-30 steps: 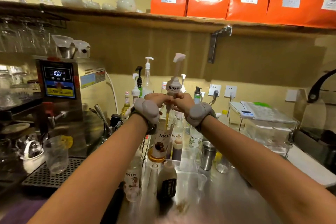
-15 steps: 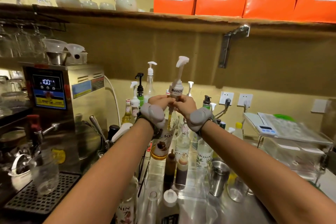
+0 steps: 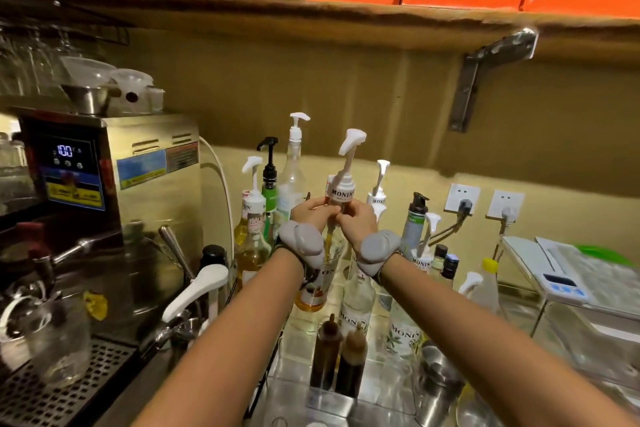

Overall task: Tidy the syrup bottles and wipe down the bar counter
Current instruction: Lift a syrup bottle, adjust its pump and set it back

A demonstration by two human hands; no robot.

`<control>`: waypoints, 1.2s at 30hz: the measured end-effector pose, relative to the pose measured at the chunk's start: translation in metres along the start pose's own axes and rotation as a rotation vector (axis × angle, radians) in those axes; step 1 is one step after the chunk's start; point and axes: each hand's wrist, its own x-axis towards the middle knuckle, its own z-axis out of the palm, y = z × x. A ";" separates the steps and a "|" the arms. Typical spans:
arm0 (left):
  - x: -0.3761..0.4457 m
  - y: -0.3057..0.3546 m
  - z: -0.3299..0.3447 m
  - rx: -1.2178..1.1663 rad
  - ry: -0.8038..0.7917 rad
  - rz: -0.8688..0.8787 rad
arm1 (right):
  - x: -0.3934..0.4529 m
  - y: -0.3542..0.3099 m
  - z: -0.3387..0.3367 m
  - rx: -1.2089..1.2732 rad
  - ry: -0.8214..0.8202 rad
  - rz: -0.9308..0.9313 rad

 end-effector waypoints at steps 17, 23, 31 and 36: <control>0.059 -0.073 -0.007 0.155 0.052 -0.073 | 0.031 0.070 0.040 0.003 -0.106 0.020; 0.067 -0.098 -0.013 0.216 0.057 -0.115 | 0.032 0.091 0.054 -0.042 -0.134 0.062; 0.073 -0.113 -0.019 0.250 0.020 -0.196 | 0.033 0.109 0.064 -0.030 -0.161 0.115; 0.076 -0.122 -0.018 0.267 -0.012 -0.251 | 0.034 0.120 0.067 -0.074 -0.183 0.135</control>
